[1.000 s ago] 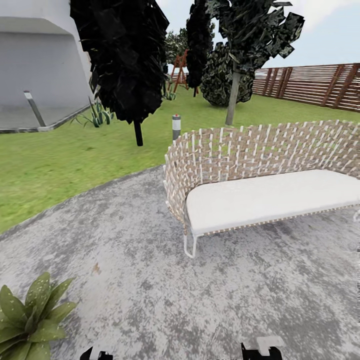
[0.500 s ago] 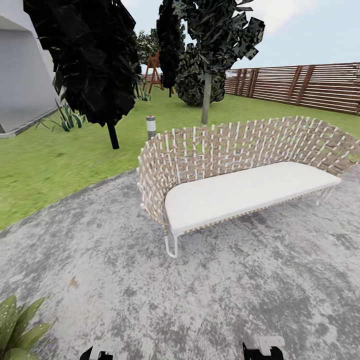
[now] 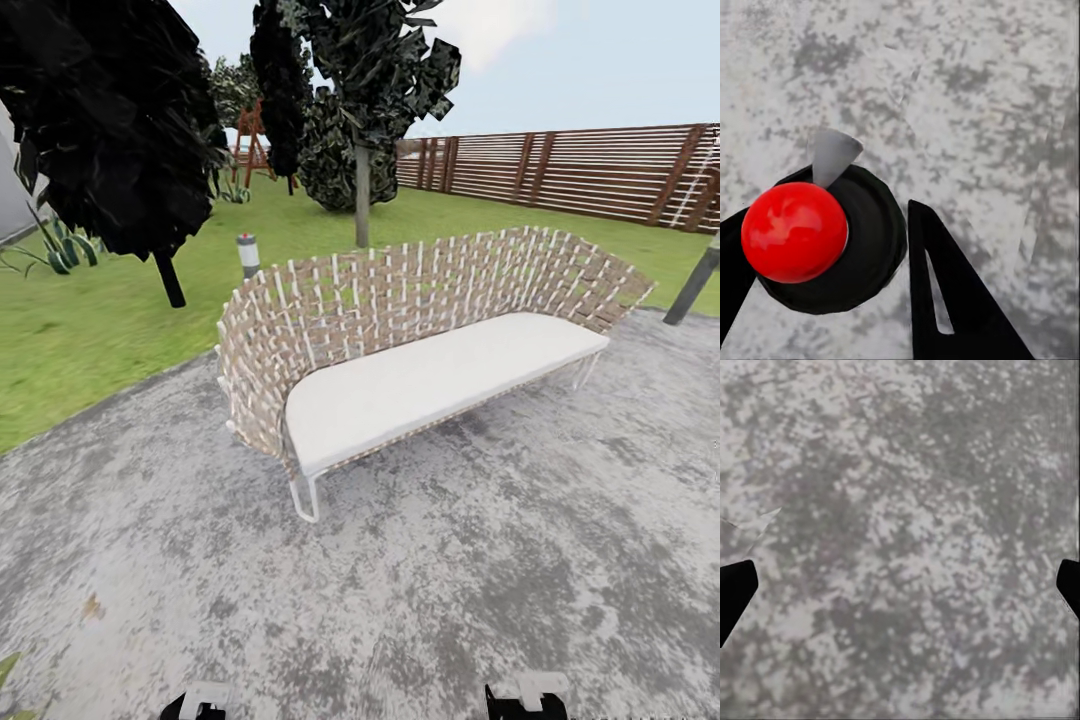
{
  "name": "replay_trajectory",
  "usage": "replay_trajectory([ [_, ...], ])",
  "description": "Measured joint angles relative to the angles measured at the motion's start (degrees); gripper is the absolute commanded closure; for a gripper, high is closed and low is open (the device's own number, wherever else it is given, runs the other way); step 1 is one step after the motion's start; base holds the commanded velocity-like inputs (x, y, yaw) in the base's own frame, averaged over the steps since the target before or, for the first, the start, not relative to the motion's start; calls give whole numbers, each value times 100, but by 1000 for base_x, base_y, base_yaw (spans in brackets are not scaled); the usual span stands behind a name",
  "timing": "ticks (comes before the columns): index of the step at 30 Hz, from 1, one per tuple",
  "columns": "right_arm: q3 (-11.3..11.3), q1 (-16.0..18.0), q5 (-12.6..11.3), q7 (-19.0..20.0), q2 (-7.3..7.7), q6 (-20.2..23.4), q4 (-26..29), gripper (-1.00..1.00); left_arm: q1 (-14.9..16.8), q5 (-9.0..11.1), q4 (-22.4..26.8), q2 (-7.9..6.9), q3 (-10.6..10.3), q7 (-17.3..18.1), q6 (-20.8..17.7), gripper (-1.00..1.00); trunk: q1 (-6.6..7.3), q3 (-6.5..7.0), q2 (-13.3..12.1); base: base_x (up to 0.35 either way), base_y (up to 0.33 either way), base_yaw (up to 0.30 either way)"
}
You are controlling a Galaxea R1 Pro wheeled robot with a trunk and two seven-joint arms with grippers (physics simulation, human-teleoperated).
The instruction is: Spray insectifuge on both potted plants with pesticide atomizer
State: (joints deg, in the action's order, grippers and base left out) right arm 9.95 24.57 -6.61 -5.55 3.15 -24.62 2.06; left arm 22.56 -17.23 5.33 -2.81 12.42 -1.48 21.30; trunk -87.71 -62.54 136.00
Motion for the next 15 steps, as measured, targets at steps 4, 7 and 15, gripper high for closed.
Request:
replay_trajectory([
  [4, 0, 0, 0, 0, -1, -1, -2, -100, 0, 0, 0, 0, -3, 0, 0, 100, 1, 0, 0, 279, 0, -298],
  [7, 0, 0, 0, 0, -5, 0, -5, -100, 0, 0, 0, 6, -5, 0, 0, 100, 2, 0, 0, 328, 0, -298],
  [15, 0, 0, 0, 0, -7, 0, -6, -100, 0, 0, 0, 9, -5, 0, 0, 100, 1, 0, 0, 295, 0, -298],
])
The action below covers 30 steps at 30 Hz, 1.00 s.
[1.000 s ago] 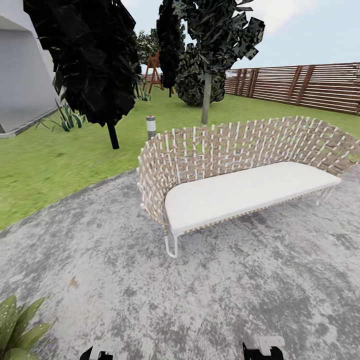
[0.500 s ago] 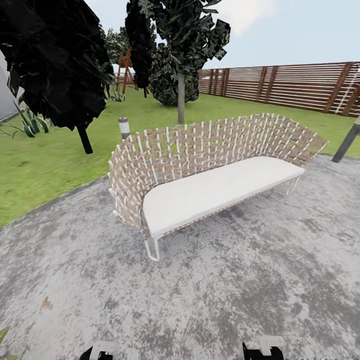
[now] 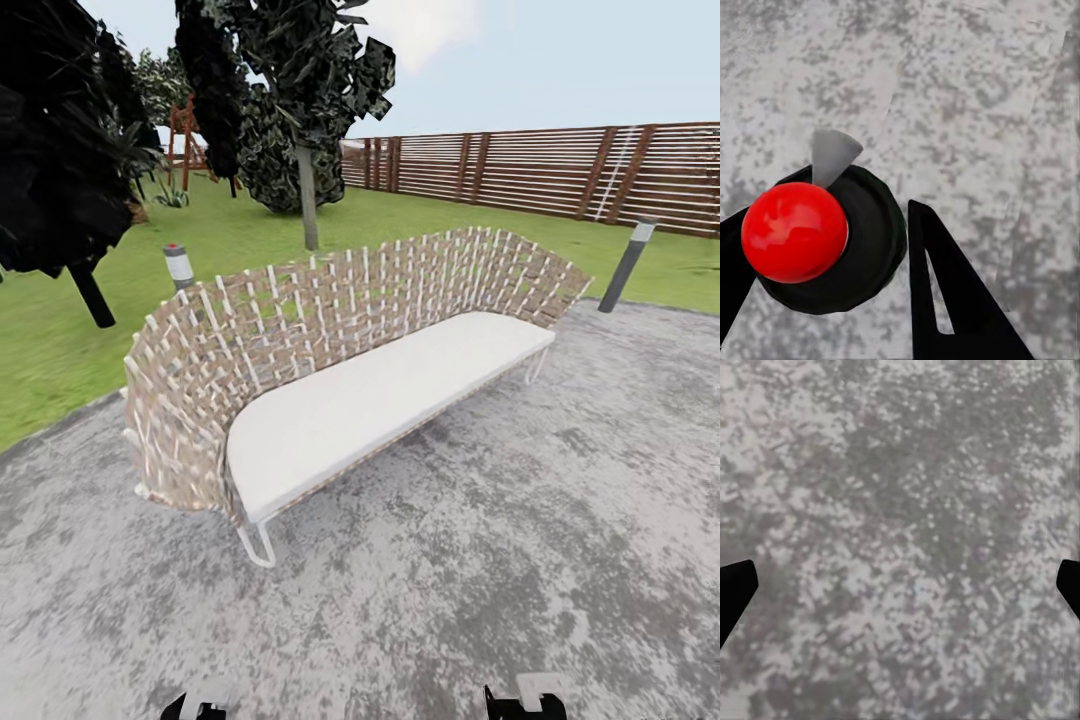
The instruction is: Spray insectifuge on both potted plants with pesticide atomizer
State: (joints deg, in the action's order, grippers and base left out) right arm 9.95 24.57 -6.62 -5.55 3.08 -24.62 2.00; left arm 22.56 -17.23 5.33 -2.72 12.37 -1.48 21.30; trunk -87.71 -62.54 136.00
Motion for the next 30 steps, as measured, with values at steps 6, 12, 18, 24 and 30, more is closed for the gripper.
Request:
replay_trajectory([
  [6, 0, 0, 0, 0, 0, 0, -2, -100, 0, 0, 0, 0, 1, 0, 0, 100, -2, 0, 0, 41, 0, -298],
  [12, 0, 0, 0, 0, 0, 0, -2, -100, 0, 0, 0, 0, 1, 0, 0, 100, -2, 0, 0, 2, 0, -299],
  [18, 0, 0, 0, 0, 0, -1, -2, -100, 0, 0, 0, 0, 1, 0, 0, 100, -2, 0, 0, 0, 0, -300],
  [24, 0, 0, 0, 0, 2, -4, -2, -100, 0, 0, 0, 0, 1, 0, 0, 100, -2, 0, 0, 0, 0, -300],
  [30, 1, 0, 0, 0, 1, -5, -1, -100, 0, 0, 0, 0, 1, 0, 0, 100, -2, 0, 0, 0, 0, -300],
])
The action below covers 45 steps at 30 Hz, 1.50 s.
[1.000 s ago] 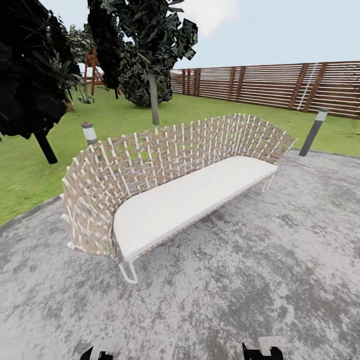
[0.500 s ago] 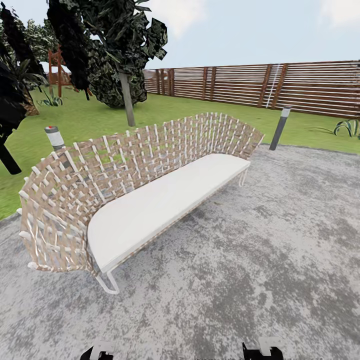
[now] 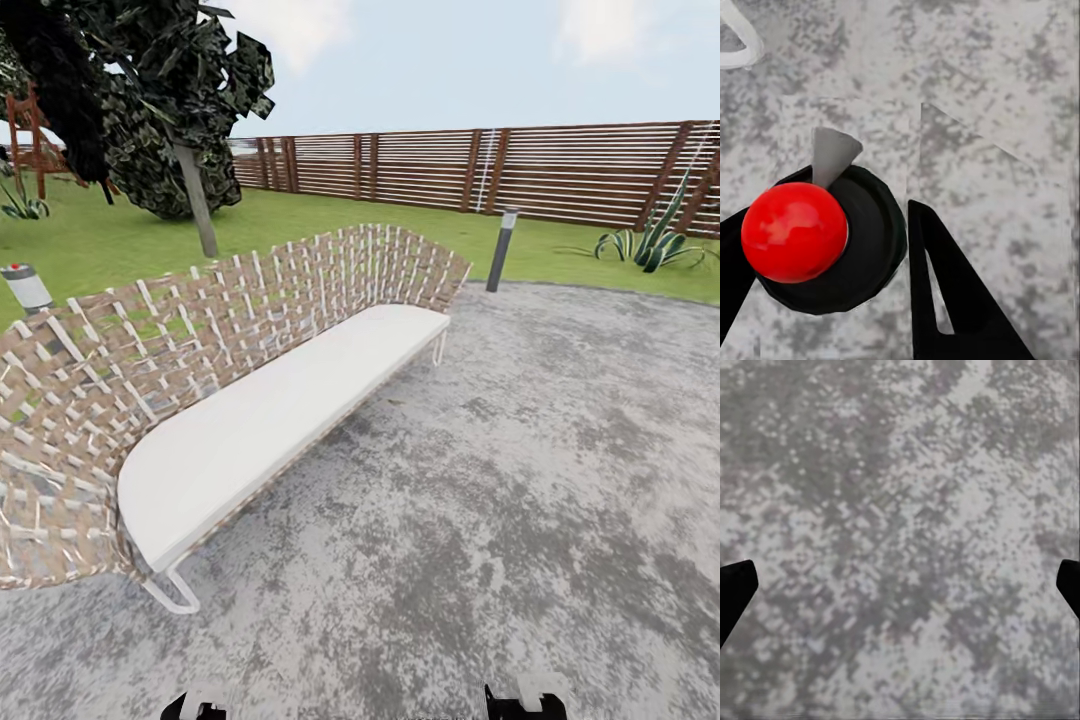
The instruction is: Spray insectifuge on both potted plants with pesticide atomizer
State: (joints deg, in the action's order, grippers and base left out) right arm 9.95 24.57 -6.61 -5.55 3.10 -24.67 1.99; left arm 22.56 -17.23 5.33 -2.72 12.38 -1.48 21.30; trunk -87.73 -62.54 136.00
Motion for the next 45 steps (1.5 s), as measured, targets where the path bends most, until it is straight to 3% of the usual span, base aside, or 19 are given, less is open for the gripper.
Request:
replay_trajectory([
  [22, 0, -9, 0, 0, -2, 0, -1, -100, 0, 0, 0, 0, 0, 0, 0, 100, 1, 0, 0, 10, 0, -300],
  [45, -1, -9, -1, 1, -2, 1, 0, -100, 0, 0, 0, 0, -1, 0, 0, 100, 3, 1, 0, 290, 124, -300],
])
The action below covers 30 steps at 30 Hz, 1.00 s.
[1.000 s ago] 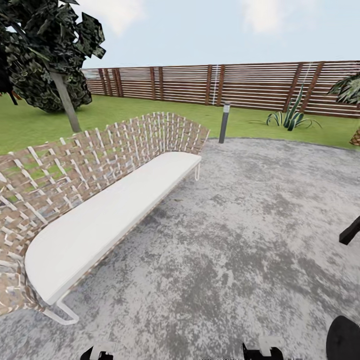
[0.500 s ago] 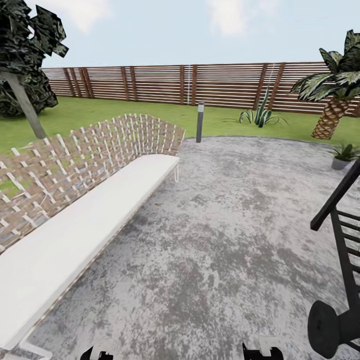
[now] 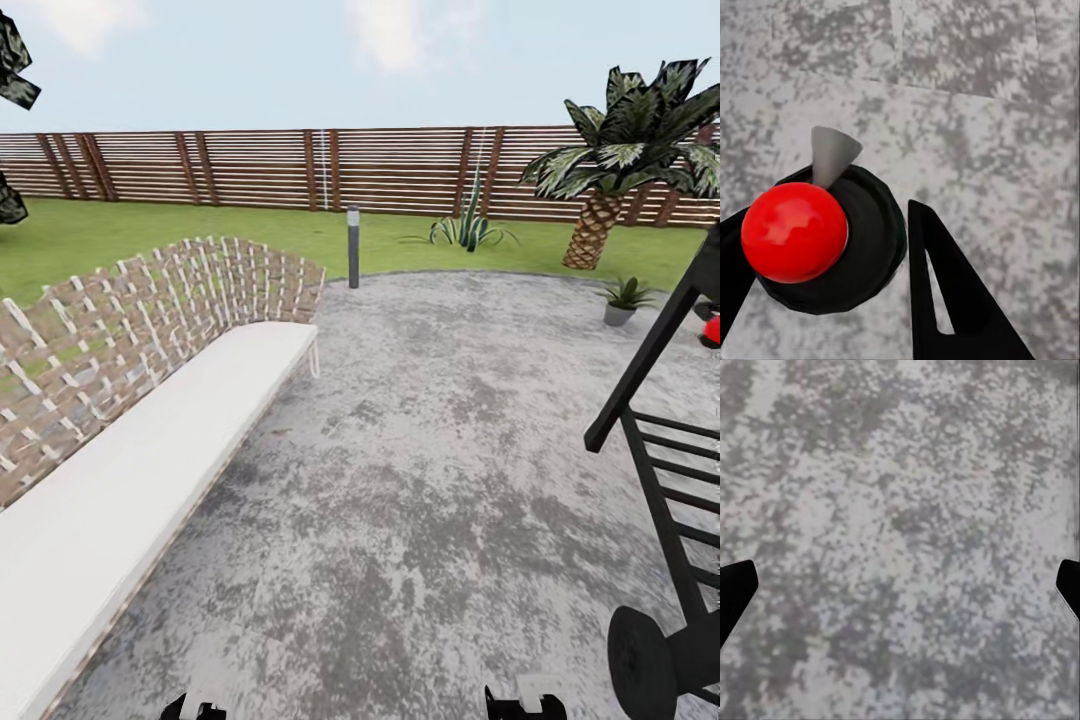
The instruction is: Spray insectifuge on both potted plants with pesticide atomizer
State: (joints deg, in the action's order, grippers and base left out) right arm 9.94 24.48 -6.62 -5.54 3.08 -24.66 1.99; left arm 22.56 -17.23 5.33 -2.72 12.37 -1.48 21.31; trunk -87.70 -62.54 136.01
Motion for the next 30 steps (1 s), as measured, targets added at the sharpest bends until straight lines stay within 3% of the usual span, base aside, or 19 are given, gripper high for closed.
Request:
replay_trajectory([
  [13, 0, 0, 0, 0, -3, 1, 0, -100, 0, 2, 0, 0, 0, 0, 0, 100, 0, 25, 0, 333, 80, -300],
  [23, -6, 0, 0, 0, 3, -3, 7, -100, 0, 1, 0, 0, 1, 0, 0, 100, -3, 47, 0, 50, 16, -300],
  [30, -3, 0, 0, 0, 9, 4, 9, -100, 0, 6, 0, 0, 2, 0, 0, 100, -1, 63, 0, 239, 140, -300],
])
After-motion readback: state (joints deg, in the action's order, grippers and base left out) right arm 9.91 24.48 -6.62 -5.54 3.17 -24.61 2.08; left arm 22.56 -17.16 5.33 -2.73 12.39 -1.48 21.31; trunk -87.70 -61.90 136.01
